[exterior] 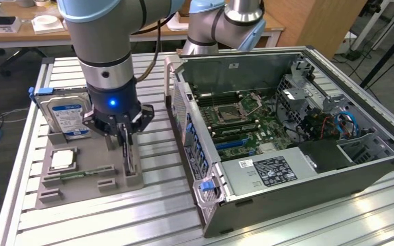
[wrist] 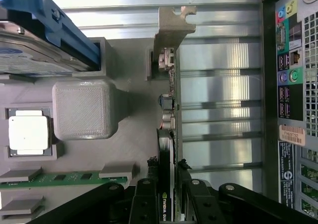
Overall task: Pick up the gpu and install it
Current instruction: 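Pick up the gpu and move the gpu toward the slot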
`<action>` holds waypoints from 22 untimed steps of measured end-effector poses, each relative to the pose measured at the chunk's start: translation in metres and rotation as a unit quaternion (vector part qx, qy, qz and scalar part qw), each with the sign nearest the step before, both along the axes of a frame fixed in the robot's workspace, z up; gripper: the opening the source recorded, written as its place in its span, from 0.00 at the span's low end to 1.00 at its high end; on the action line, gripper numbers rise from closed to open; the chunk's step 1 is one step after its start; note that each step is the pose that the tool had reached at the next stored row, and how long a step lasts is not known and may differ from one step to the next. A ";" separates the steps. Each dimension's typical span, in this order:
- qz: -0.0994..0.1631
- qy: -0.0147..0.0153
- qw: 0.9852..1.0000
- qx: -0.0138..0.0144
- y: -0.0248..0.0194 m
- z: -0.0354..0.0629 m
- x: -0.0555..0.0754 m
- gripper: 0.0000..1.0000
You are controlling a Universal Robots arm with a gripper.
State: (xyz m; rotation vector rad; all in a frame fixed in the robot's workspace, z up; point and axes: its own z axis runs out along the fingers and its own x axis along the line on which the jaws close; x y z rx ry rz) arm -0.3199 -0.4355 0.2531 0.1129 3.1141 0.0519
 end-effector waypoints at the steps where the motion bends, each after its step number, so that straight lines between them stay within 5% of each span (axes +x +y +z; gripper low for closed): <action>1: 0.000 0.000 1.000 0.000 0.0000 0.0010 0.000 0.26; 22: 0.000 0.000 1.000 -0.001 0.0000 0.0247 0.000 0.26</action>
